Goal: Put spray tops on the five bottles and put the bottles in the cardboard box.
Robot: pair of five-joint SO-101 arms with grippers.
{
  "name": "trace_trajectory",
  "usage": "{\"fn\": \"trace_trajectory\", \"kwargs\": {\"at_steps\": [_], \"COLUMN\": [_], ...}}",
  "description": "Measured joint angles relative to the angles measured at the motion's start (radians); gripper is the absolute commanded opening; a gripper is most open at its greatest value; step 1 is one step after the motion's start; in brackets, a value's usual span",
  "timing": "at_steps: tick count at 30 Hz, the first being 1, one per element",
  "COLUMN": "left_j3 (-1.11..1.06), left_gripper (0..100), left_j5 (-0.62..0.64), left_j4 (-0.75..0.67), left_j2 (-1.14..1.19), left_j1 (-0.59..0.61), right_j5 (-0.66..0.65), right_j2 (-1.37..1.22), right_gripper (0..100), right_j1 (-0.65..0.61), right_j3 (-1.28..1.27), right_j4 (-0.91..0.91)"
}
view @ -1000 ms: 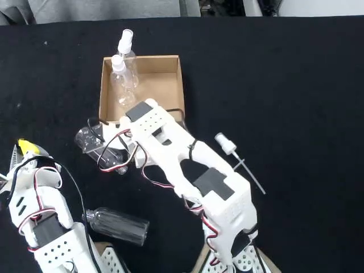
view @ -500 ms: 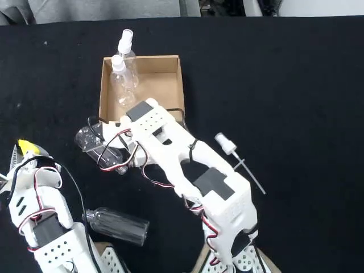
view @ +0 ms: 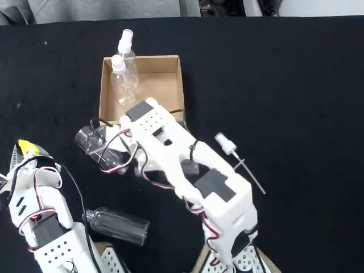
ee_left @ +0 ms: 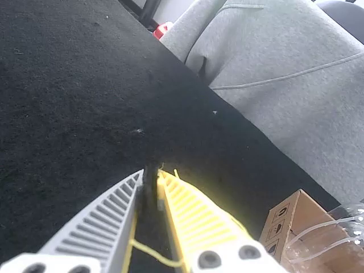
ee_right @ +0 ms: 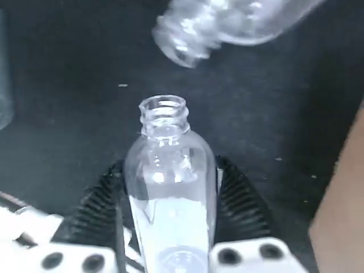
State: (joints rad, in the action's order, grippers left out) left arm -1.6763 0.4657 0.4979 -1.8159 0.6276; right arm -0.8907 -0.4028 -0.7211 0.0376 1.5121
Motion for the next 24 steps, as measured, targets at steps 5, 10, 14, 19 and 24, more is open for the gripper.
{"fn": "trace_trajectory", "kwargs": {"at_steps": [5, 10, 14, 19, 24], "left_j3": [0.000, 0.000, 0.000, 0.000, 0.000], "left_gripper": [3, 3, 3, 3, 3], "left_j5": [0.000, 0.000, 0.000, 0.000, -0.040], "left_j4": [0.000, 0.000, 0.000, 0.000, 0.000], "left_j2": [0.000, 0.000, 0.000, 0.000, 0.000], "left_j1": [0.000, 0.000, 0.000, 0.000, 0.000], "right_j5": [0.060, 0.120, 0.196, 0.270, 0.321], "right_j2": [0.064, 0.132, 0.180, 0.227, 0.272], "right_gripper": [1.1, 1.1, 1.1, 1.1, 1.1], "right_j1": [-0.038, -0.038, -0.038, -0.035, 0.051], "right_j3": [0.000, 0.000, 0.000, 0.000, 0.000], "right_j4": [0.072, 0.117, 0.147, 0.183, 0.207]}}
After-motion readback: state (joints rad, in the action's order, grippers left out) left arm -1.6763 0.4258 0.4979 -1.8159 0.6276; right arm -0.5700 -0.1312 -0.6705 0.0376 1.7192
